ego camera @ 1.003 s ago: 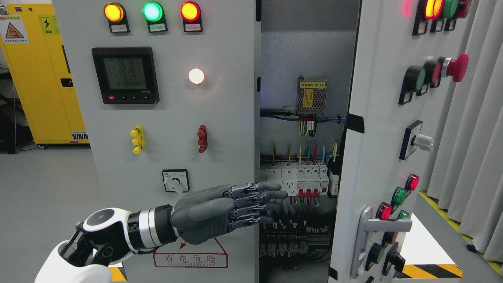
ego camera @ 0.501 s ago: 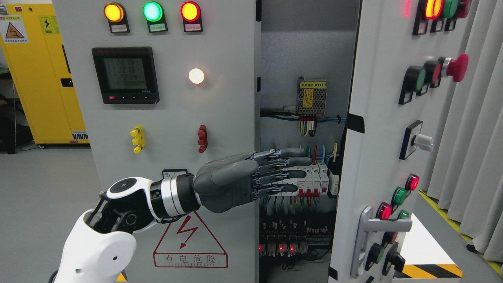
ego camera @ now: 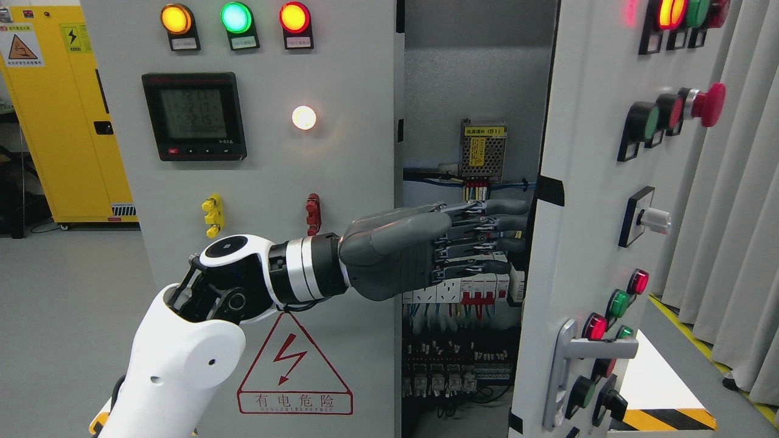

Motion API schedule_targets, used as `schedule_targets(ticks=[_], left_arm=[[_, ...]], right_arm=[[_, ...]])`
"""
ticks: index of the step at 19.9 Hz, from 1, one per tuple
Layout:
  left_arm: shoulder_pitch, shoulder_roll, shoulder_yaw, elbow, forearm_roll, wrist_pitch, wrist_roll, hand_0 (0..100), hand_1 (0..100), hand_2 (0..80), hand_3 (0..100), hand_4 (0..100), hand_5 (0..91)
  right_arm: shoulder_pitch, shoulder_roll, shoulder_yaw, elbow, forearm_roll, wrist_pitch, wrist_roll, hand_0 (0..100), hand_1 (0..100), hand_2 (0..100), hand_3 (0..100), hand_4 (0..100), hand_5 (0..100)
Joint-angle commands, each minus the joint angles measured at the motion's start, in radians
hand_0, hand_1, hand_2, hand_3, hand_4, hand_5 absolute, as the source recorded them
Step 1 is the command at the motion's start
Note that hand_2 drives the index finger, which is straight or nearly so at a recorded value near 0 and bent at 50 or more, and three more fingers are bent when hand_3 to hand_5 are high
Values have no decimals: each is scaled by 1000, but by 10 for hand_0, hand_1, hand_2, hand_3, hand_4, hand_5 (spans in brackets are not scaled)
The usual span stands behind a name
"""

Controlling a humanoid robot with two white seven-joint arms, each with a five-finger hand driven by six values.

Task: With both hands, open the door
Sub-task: 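Push the push-button door outward with the left hand, swinging it open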

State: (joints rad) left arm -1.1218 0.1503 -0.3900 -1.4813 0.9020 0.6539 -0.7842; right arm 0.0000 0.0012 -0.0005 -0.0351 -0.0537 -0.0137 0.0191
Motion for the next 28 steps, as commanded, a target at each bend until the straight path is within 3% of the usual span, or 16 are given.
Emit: schedule_targets(ticks=[1,6,15,23,28], left_arm=[[-72,-97,-67,85,-5,1,0,120,556,0,0,0,0],[-90,-153,-107,107,-23,1,0,120,556,0,0,0,0],[-82,-224,-105,98,-21,0,42,120,556,0,0,0,0],[-82,-313,-104,88,-17,0,48,120,556,0,0,0,0],[-84,-321,-109,73,-8,-2,167,120,556,0,0,0,0]], right_arm=[[-25,28,-33,0,0,0,1,0,500,40,0,0,0],[-23,25,-33,0,0,0,1,0,500,40,0,0,0],[-25,23,-33,0,0,0,1,0,500,40,0,0,0],[-23,23,-33,0,0,0,1,0,500,40,0,0,0],[-22,19,-33,0,0,0,1,0,500,40,0,0,0]])
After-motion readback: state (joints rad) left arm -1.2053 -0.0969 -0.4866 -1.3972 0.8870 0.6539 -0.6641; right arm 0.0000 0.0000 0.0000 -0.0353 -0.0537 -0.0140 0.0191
